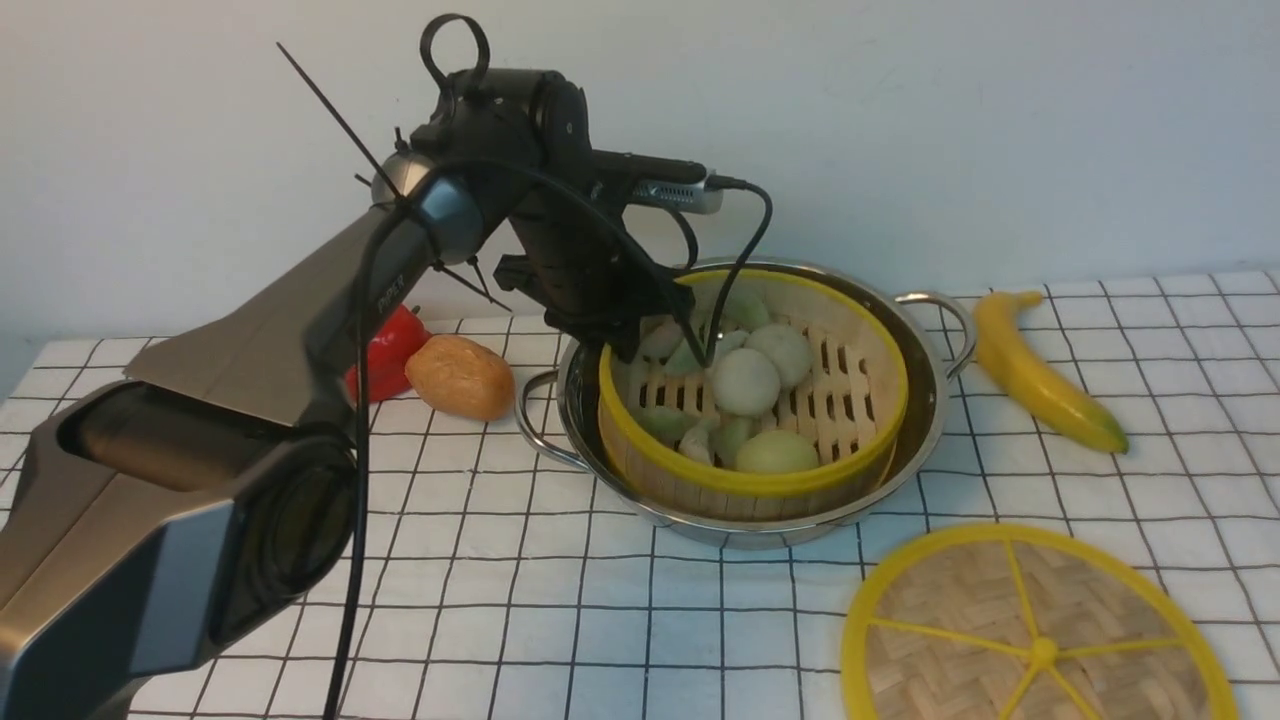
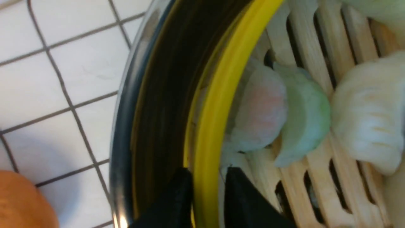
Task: Place the steamer in the pot on the white tablecloth, and put the lid on the steamer.
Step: 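Place the bamboo steamer basket with dumplings into the steel pot with the left gripper, then move the gripper down to the bamboo steamer lid and grasp its center knob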
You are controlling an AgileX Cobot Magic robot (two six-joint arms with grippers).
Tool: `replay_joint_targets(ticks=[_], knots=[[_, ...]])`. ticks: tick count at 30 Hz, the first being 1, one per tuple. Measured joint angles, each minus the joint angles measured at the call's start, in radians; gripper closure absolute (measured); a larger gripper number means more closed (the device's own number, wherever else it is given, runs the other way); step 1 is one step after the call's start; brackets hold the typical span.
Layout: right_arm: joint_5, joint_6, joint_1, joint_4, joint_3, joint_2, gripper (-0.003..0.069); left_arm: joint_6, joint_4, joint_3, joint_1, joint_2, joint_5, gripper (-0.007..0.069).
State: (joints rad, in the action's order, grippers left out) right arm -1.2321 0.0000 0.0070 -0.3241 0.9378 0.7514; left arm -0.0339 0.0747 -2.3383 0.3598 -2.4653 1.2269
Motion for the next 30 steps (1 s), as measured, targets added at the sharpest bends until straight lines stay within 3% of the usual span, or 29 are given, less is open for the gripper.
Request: replay_joint_targets(ticks=[9,20,26,30], knots=[[0.0,0.0,0.0,-0.003,0.0,0.0,0.0416,0.0,-0.011,-0.007,0.001,-0.004,0.0,0.0423],[0.0,0.0,0.0,-0.003,0.0,0.0,0.0416,-0.003,-0.037,-0.163,0.005,0.024,0.002,0.0382],[0.0,-0.04,0.0,-0.085,0.0,0.052,0.0416,-0.04,-0.086,-0.179,0.004,0.17,0.003,0.0421],[0.012,-0.131,0.0,-0.218,0.004,0.156,0.0416,-0.076,-0.158,-0.18,0.004,0.336,0.003,0.0498]])
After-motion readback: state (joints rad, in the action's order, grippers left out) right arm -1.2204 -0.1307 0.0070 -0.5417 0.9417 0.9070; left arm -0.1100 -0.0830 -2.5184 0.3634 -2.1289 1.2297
